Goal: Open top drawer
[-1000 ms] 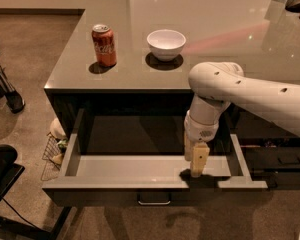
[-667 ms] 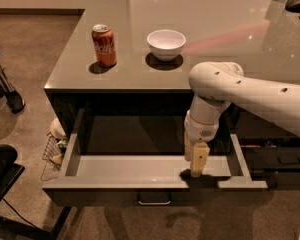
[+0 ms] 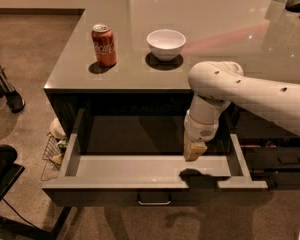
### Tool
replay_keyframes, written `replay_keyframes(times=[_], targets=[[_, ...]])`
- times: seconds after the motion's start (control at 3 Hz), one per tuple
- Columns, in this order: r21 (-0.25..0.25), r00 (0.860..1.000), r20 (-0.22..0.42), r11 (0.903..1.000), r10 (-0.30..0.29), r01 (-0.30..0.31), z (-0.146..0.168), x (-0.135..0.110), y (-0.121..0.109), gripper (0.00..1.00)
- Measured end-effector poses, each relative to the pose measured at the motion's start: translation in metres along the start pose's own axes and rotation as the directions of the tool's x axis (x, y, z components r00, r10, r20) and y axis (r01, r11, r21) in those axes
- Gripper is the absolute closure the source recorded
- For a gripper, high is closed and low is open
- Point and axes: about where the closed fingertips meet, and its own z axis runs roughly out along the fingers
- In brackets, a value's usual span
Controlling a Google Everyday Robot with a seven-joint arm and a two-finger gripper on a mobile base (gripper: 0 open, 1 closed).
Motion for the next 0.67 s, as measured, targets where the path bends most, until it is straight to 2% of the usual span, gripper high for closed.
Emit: replay_keyframes(times=[0.33,0.67], targets=[[-0.002,1.0,0.0,1.0,0.0,0.0,0.001,0.0,0.001,0.65],[-0.013,1.0,0.001,0.9999,-0.006,0.006,0.019,-0.003,0.013,0.67]])
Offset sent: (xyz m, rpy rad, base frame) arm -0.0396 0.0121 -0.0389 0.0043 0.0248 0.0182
